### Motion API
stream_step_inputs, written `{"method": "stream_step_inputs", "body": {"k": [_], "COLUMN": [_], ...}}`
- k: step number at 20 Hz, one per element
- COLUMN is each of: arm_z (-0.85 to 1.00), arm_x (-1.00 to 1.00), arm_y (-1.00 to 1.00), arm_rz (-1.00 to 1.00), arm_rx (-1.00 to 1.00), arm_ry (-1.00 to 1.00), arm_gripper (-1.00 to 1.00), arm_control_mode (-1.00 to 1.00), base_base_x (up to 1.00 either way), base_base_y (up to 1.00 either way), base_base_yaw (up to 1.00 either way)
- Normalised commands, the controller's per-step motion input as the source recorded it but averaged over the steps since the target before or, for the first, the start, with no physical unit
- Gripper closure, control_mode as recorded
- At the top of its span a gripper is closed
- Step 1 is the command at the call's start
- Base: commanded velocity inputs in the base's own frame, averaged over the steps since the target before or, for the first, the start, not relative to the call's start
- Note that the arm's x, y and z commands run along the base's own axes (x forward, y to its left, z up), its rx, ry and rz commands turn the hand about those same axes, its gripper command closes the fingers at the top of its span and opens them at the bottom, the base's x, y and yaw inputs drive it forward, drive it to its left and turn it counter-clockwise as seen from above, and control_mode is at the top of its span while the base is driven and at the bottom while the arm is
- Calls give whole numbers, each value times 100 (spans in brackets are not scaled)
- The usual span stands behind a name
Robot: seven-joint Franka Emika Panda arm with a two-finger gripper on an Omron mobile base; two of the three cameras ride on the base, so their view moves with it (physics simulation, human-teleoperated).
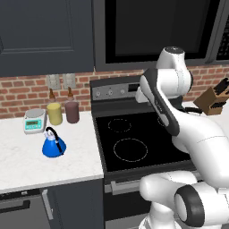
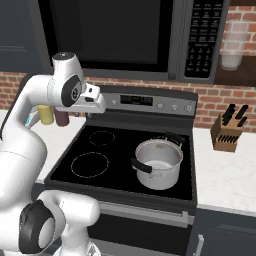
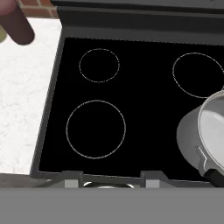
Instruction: Pick the kettle from the counter and place it on a stove burner. Then turn the burner on.
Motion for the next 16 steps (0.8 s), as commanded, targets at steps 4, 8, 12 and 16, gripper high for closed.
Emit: {"method": "stream_step_inputs", "body": {"k": [4,8,12,16], "arm_z": [0,-1,0,0], "arm_x": [-1,-3,-11,-29], "arm_y": [-3,2,39,92], "arm_rz": [-1,0,2,10], "arm_rx": [1,0,-7,-2], "arm_ry": [0,-1,-15,-19], "arm_gripper": [-100,-100,-100,-100], "arm_control_mode": [-100,-100,-100,-100], "base_base_x": [0,0,0,0], "base_base_y": [0,0,0,0], "base_base_yaw": [0,0,0,0]}}
